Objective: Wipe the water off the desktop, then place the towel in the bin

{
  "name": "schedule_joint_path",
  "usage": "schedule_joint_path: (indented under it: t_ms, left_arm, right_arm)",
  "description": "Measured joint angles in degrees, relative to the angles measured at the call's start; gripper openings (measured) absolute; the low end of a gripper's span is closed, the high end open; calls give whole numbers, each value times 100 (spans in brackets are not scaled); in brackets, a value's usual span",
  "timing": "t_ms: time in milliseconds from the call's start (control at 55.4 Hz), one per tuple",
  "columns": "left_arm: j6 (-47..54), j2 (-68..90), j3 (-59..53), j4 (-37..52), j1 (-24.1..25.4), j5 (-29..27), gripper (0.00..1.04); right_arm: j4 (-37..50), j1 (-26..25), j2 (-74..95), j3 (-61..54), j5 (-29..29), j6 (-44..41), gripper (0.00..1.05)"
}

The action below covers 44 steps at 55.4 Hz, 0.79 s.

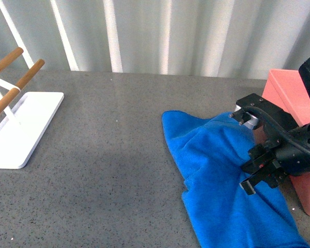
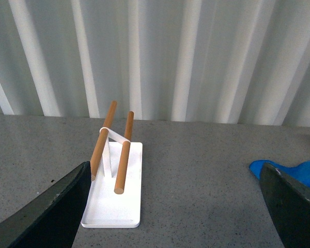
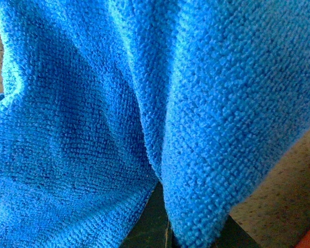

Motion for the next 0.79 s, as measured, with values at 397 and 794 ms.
schedule_joint_path:
  t_ms: [397, 794]
  left_arm:
    - [0, 0, 0, 0, 0, 0, 98]
    - [0, 0, 0, 0, 0, 0, 98]
  right_arm:
    - [535, -190, 26, 1069, 538, -105, 4]
    - [136, -400, -957, 2028, 986, 15, 4]
